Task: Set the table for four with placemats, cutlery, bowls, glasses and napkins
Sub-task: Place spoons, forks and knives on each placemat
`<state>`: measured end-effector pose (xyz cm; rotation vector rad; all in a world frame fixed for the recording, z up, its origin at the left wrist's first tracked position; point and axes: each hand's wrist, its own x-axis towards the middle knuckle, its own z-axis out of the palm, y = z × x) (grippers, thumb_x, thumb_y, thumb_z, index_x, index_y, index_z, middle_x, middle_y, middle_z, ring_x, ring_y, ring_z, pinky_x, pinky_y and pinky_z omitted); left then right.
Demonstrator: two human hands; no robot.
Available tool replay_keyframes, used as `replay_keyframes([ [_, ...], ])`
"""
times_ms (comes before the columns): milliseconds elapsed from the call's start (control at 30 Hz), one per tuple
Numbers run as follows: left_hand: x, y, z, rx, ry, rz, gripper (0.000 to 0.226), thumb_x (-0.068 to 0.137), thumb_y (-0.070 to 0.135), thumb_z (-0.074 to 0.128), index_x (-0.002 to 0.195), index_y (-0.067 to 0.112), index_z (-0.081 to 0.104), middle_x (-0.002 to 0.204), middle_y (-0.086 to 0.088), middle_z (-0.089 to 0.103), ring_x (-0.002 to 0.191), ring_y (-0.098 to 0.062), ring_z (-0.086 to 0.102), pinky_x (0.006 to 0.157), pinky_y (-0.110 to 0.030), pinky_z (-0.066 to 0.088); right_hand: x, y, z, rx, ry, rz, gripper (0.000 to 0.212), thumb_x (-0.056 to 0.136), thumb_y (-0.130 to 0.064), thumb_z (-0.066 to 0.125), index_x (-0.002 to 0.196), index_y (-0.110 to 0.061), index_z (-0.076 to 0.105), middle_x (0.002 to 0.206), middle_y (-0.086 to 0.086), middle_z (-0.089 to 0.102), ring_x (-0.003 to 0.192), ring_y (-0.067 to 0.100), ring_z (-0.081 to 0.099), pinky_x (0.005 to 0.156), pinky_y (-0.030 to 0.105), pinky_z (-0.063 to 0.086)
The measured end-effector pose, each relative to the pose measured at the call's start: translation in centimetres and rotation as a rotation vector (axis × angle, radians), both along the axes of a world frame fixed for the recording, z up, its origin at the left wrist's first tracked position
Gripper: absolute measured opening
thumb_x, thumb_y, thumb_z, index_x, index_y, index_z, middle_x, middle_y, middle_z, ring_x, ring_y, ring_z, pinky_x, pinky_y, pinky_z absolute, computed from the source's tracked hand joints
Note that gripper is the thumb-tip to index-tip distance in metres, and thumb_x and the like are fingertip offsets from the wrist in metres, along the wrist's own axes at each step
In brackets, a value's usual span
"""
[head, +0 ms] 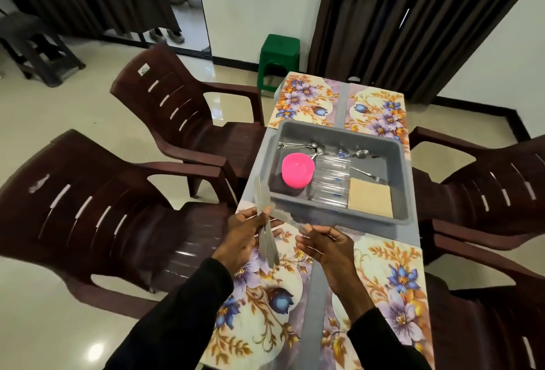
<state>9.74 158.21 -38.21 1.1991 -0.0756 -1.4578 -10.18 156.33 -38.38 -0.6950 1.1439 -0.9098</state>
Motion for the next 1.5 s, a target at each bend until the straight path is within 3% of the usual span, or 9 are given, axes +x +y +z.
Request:
replay_keyframes([
  [200,1.5,3.6,-1.8,0.004,-0.018,-0.115,0.023,0.098,-0.001,0.061,0.117,-0.013,0.063,0.100,-0.027,0.075,0.082,-0.032,0.077,0.068,-0.035,0.064,0.4,1.5,-1.1,-0.266,0.527,0.328,0.013,0.086,-0.003,0.076,0.095,-0.013,0.079,0.078,0.003,0.077,0.075,0.023,0.076,0.075,0.038,0.064],
  [333,2.5,6.3,-3.5,0.004,0.004,-0.159,0.019,0.099,0.001,0.059,0.113,-0.009,0.065,0.099,-0.026,0.075,0.082,-0.033,0.077,0.080,-0.043,0.063,2.8,4.4,-2.6,-0.436,0.715,0.366,0.013,0.086,-0.009,0.079,0.097,-0.015,0.081,0.083,-0.011,0.075,0.073,-0.003,0.070,0.071,0.013,0.054],
  [467,3.6,8.9,-4.7,0.031,0.052,-0.221,0.025,0.096,0.004,0.064,0.116,-0.011,0.064,0.104,-0.029,0.073,0.087,-0.036,0.076,0.081,-0.043,0.064,4.6,8.2,-4.3,-0.408,0.726,0.324,0.007,0.085,-0.008,0.079,0.091,-0.012,0.081,0.079,-0.012,0.072,0.073,-0.008,0.068,0.067,0.007,0.047],
  [600,4.7,11.1,-5.5,0.041,0.040,-0.265,0.023,0.094,0.002,0.064,0.116,-0.007,0.065,0.102,-0.023,0.075,0.086,-0.033,0.077,0.079,-0.041,0.064,4.5,11.0,-6.0,-0.341,0.700,0.283,0.009,0.086,-0.008,0.078,0.079,-0.013,0.078,0.072,-0.010,0.074,0.070,0.002,0.070,0.067,0.017,0.050],
  [900,7.7,14.2,-7.5,0.038,0.040,-0.401,0.027,0.102,0.000,0.051,0.128,-0.001,0.059,0.120,-0.020,0.072,0.108,-0.034,0.072,0.088,-0.042,0.062,2.8,14.4,-7.7,-0.176,0.695,0.116,0.010,0.090,-0.007,0.073,0.087,-0.015,0.078,0.080,-0.001,0.076,0.075,0.019,0.073,0.070,0.035,0.059],
  [1133,6.1,13.9,-7.8,0.094,0.009,-0.538,0.026,0.103,0.005,0.052,0.128,0.004,0.059,0.123,-0.016,0.072,0.111,-0.036,0.070,0.090,-0.044,0.061,0.2,16.6,-8.8,-0.066,0.700,-0.024,0.010,0.090,-0.006,0.073,0.090,-0.013,0.079,0.080,-0.004,0.078,0.074,0.010,0.072,0.073,0.029,0.061],
  [1267,4.0,13.1,-7.9,0.124,-0.036,-0.558,0.032,0.101,0.004,0.056,0.133,-0.001,0.057,0.119,-0.018,0.073,0.108,-0.037,0.072,0.084,-0.042,0.063,-2.3,17.0,-8.7,-0.018,0.697,-0.065,0.008,0.090,-0.009,0.072,0.085,-0.009,0.077,0.077,0.003,0.075,0.069,0.011,0.066,0.066,0.026,0.056],
  [1367,2.1,12.8,-7.1,0.112,-0.091,-0.570,0.018,0.102,-0.001,0.052,0.115,-0.001,0.064,0.099,-0.012,0.079,0.087,-0.025,0.078,0.065,-0.031,0.063,-4.3,17.1,-8.5,0.002,0.701,-0.106,0.007,0.090,-0.010,0.073,0.084,-0.010,0.078,0.080,0.009,0.075,0.071,0.017,0.067,0.065,0.029,0.057],
  [1500,0.2,12.6,-6.8,0.084,-0.075,-0.574,0.019,0.101,0.002,0.055,0.116,-0.005,0.065,0.105,-0.015,0.077,0.091,-0.029,0.077,0.070,-0.032,0.063,-6.9,16.7,-9.0,-0.004,0.721,-0.094,0.014,0.088,-0.003,0.071,0.078,-0.010,0.077,0.075,0.008,0.075,0.068,0.015,0.066,0.064,0.032,0.055],
])
